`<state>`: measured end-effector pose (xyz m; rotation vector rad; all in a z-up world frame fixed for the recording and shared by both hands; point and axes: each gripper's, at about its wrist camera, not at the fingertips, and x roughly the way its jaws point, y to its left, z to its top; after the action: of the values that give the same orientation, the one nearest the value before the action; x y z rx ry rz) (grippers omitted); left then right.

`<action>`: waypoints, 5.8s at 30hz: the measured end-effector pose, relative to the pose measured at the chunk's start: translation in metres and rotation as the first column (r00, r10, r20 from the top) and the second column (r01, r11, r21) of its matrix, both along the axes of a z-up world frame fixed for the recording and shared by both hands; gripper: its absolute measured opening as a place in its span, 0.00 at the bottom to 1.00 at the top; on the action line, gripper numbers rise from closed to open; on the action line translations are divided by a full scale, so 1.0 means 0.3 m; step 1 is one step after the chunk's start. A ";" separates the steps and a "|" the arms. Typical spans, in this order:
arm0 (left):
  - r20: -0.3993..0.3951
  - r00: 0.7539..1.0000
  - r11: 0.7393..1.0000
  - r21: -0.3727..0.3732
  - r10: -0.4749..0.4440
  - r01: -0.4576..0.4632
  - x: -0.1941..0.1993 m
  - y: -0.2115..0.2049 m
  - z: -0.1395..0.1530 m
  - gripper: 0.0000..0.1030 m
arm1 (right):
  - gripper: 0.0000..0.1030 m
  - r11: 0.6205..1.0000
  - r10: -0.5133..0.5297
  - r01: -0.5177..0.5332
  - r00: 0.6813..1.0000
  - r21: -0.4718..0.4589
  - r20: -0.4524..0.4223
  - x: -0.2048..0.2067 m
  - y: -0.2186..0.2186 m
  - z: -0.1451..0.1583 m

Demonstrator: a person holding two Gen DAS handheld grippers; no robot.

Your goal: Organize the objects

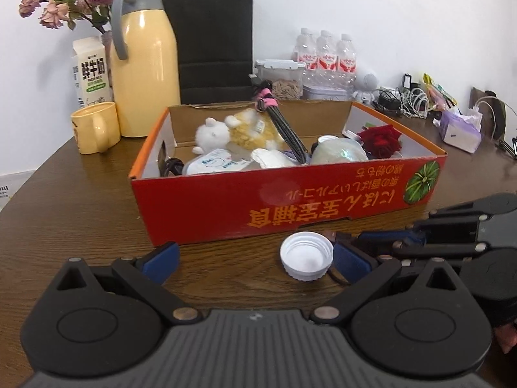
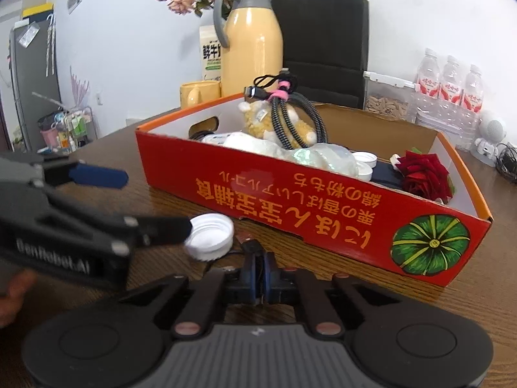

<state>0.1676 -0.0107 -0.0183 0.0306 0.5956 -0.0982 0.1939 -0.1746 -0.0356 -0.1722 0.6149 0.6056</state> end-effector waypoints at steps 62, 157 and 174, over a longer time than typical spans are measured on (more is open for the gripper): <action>0.230 0.965 0.991 -0.086 0.124 -0.107 0.218 0.058 0.233 0.40 | 0.04 0.971 -0.205 0.154 0.929 0.182 0.310 0.163 -0.107 0.285; 0.064 0.989 0.990 -0.053 0.136 -0.133 -0.349 0.061 0.172 1.00 | 1.00 0.942 -0.330 0.322 0.940 0.090 0.086 -0.318 -0.168 0.214; 0.065 0.988 0.990 -0.052 0.138 -0.135 -0.346 0.064 0.178 1.00 | 1.00 0.942 -0.330 0.323 0.940 0.089 0.086 -0.318 -0.165 0.214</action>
<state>0.0638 0.0085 0.0353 -0.0523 0.5247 0.0217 0.0984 -0.2241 0.0286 -0.0282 0.5087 0.2948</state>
